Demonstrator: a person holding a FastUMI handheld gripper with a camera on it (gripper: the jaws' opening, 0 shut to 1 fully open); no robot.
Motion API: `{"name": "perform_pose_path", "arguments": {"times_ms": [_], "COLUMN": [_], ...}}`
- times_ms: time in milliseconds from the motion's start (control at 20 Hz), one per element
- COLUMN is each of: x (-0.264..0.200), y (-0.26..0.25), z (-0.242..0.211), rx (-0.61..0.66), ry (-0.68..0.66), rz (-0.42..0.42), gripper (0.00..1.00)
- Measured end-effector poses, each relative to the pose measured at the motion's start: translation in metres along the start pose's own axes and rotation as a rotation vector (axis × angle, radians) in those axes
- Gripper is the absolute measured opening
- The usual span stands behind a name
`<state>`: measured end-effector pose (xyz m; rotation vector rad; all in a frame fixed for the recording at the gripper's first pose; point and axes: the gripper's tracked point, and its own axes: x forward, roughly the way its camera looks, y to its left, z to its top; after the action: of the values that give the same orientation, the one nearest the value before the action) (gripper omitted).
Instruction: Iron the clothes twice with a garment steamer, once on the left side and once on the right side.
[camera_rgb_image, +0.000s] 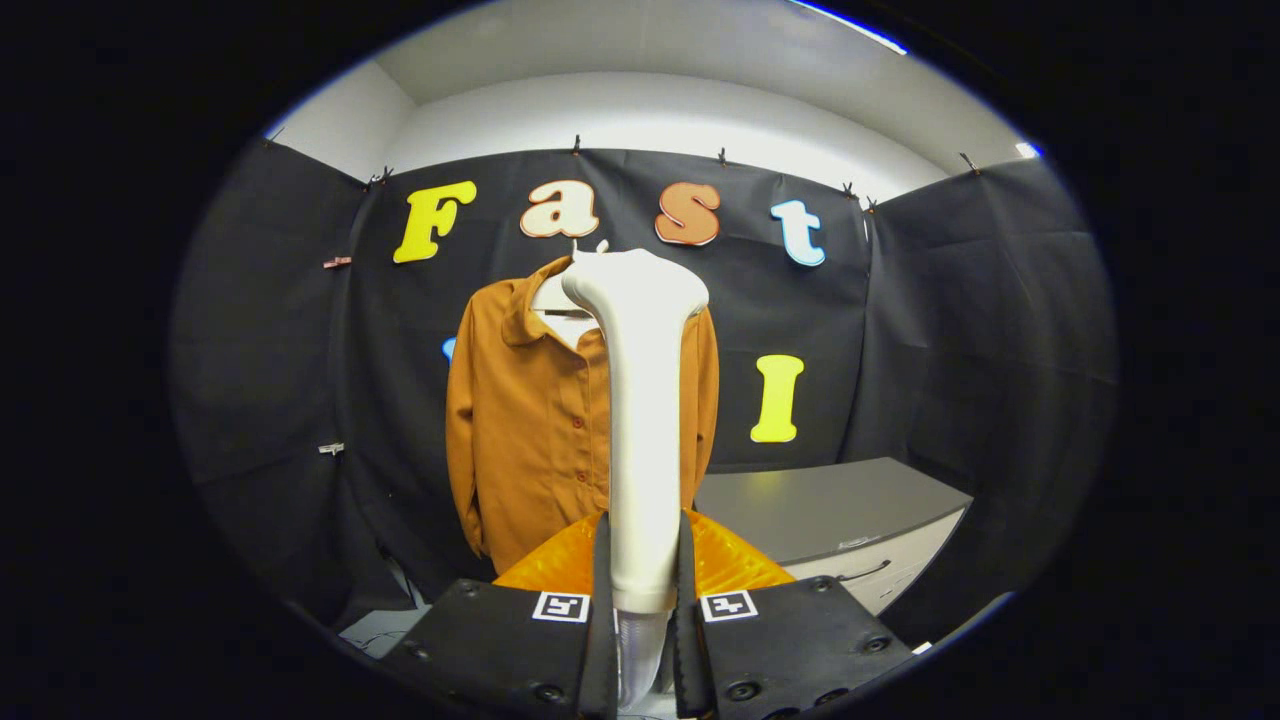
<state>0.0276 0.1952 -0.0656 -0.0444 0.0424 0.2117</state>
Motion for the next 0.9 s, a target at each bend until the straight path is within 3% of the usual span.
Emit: {"name": "perform_pose_path", "arguments": {"times_ms": [900], "x": [-0.014], "y": [-0.082], "z": [0.039], "rx": [0.042], "ry": [-0.077], "rz": [-0.039], "gripper": [0.26]}}
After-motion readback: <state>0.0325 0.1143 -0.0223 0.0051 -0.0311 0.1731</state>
